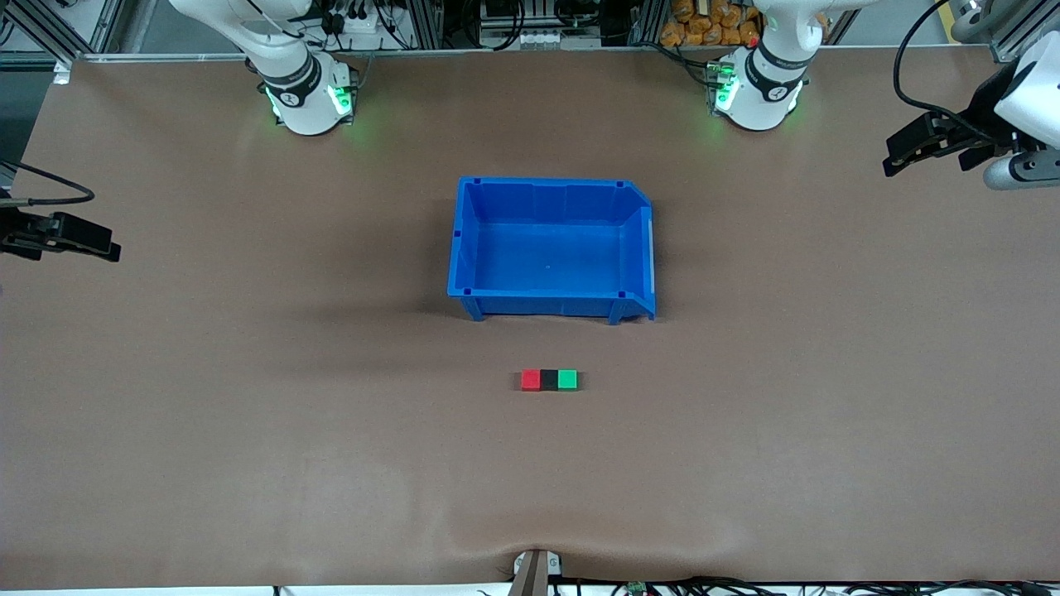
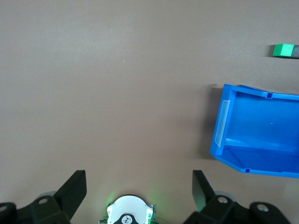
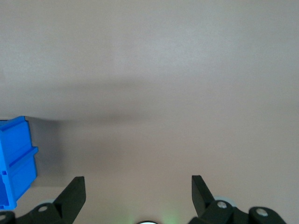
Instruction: Attach green and red cubes to black cube
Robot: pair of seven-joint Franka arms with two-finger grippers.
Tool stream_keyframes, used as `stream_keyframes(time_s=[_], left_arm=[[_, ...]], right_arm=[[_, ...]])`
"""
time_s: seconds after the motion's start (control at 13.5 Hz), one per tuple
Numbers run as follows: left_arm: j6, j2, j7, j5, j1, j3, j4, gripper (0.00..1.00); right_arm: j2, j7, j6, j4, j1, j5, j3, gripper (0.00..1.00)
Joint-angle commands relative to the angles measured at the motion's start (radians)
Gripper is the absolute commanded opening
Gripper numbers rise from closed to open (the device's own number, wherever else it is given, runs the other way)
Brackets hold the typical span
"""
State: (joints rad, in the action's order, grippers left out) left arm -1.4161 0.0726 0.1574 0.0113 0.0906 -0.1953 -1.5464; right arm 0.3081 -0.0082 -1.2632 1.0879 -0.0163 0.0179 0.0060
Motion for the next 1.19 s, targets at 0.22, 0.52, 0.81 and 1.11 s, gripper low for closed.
stream_keyframes(time_s=[0.22, 0.52, 0.81, 1.11], left_arm=[[-0.001, 0.003, -0.019, -0.013, 0.009, -0.003, 0.005, 1.0], [-0.001, 0.003, -0.018, -0.013, 0.009, -0.003, 0.003, 1.0], [-0.001, 0.001, -0.018, -0.013, 0.009, -0.003, 0.003, 1.0], [-0.001, 0.001, -0.018, -0.013, 0.009, -0.003, 0.003, 1.0]], right_arm=[[-0.056, -0.076, -0.028, 0.078, -0.033, 0.002, 0.008, 1.0], [-0.141, -0.076, -0.1, 0.207, -0.028, 0.002, 0.003, 1.0], [-0.155, -0.076, -0.11, 0.23, -0.031, 0.002, 0.003, 1.0], [-0.21, -0.076, -0.169, 0.317, -0.031, 0.002, 0.003, 1.0]])
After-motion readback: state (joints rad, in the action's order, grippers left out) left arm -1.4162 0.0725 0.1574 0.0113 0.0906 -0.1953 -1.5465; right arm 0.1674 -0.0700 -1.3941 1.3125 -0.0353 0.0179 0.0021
